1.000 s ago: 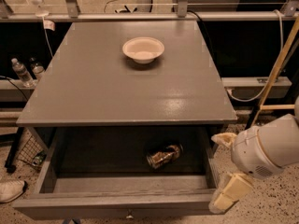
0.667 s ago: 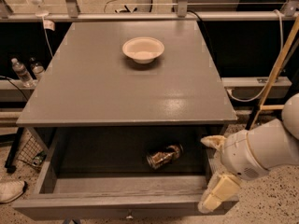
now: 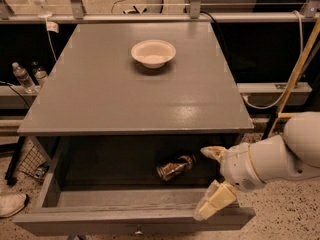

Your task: Pick orange can from top drawer and place on counter

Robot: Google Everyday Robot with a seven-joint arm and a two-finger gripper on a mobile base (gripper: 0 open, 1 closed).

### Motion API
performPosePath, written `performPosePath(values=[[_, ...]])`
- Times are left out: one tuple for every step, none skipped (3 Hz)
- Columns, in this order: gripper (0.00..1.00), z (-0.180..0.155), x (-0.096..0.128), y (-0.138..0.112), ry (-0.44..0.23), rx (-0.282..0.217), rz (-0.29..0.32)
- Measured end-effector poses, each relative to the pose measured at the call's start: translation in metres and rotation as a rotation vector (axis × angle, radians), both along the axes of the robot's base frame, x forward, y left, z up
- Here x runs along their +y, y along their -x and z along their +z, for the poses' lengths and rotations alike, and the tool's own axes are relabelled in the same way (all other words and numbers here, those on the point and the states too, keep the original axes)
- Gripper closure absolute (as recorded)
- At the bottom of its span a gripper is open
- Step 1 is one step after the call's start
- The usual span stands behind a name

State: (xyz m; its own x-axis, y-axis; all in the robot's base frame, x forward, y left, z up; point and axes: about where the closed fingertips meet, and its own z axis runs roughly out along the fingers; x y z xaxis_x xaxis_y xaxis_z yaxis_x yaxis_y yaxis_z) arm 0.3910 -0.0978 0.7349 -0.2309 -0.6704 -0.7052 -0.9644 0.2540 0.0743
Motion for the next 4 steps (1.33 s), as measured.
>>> performPosePath(values=[[0.00, 0.000, 0.017, -0.017, -0.078, -0.040, -0.047], [0.00, 0.000, 0.017, -0.016, -0.078, -0.040, -0.047], [0.00, -0.004, 0.023, -0.025, -0.076, -0.062, -0.047], [0.00, -0.011, 0.035, -0.049, -0.096, -0.111, -0.046]])
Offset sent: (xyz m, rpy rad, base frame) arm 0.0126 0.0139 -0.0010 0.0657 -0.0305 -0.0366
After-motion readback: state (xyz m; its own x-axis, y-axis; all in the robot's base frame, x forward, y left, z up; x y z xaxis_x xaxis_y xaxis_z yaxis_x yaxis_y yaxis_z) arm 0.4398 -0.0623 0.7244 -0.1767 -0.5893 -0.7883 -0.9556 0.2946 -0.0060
